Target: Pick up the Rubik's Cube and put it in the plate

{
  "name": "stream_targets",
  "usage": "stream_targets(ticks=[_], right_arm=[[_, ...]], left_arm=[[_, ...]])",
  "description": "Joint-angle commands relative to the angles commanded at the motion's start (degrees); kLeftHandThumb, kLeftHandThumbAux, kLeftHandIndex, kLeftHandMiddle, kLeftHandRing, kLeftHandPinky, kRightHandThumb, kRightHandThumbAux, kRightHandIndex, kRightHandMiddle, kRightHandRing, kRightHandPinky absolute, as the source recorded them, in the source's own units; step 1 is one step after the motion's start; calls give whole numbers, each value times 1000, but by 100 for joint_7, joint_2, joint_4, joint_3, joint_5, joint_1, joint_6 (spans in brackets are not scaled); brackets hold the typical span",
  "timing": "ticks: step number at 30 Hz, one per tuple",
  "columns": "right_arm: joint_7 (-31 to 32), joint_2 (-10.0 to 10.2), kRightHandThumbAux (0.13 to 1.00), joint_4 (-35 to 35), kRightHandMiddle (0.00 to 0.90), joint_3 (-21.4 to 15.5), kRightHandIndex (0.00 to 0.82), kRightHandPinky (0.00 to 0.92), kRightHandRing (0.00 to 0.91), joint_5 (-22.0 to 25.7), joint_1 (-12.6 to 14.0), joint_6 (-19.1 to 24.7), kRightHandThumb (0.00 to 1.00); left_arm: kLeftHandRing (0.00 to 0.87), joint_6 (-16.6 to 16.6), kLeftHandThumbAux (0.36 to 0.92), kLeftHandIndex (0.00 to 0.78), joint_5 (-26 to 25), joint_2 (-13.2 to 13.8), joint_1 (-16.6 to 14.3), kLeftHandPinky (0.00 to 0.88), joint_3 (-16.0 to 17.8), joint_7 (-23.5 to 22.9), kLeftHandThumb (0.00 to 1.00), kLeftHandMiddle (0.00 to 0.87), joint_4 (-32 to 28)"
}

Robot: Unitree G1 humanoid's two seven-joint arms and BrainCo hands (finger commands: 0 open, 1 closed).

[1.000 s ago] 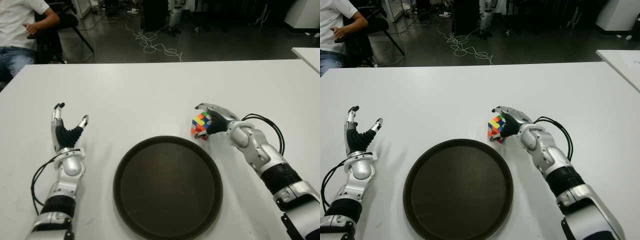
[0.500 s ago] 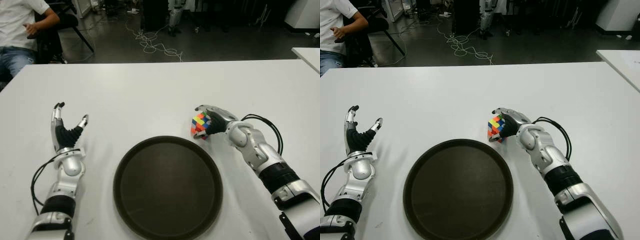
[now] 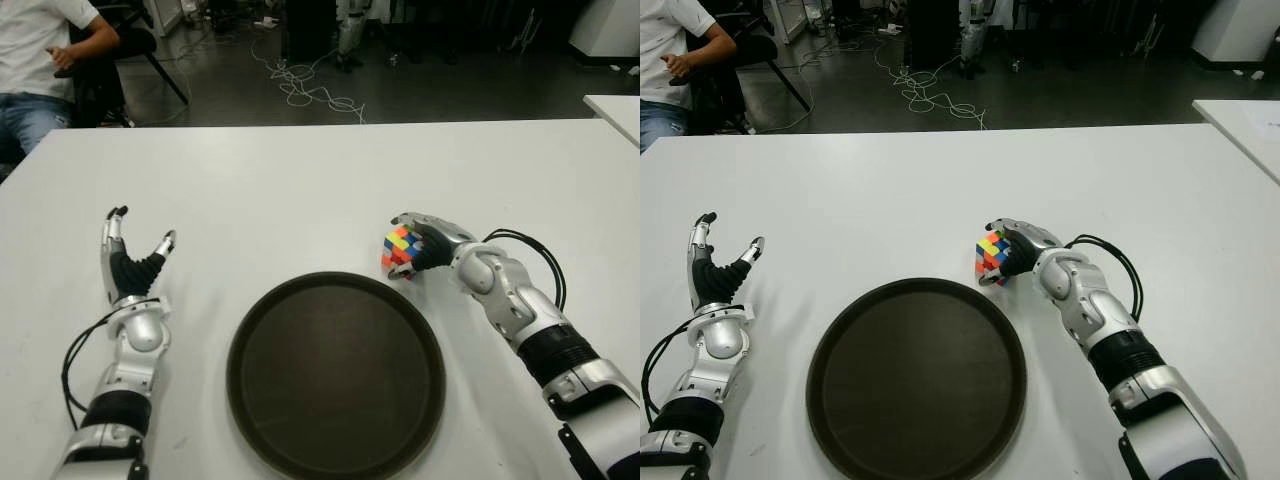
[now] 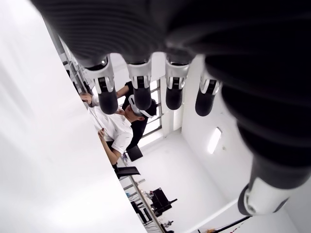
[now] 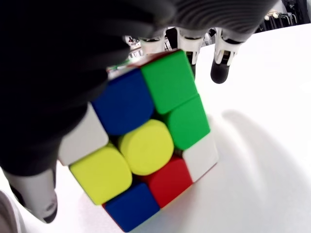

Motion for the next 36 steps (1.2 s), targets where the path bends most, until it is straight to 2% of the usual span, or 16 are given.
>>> stream_targets(ticks=[18, 24, 36], right_arm=[[72, -12, 636, -113, 41, -7, 2, 41, 33, 29, 68, 26, 0], [138, -14, 644, -140, 23, 1, 0, 29, 23, 41, 77, 68, 0], [195, -8, 642, -67, 44, 27, 8, 47, 38, 67, 67, 21, 0]], left_arm=[[0, -17, 675, 11, -12, 41, -9, 6, -6, -43, 0, 0, 57], [0, -39, 662, 6, -16, 45, -27, 24, 1, -30, 0, 0, 104], [0, -65, 666, 5, -37, 41, -13, 14, -7, -45, 0, 0, 71]])
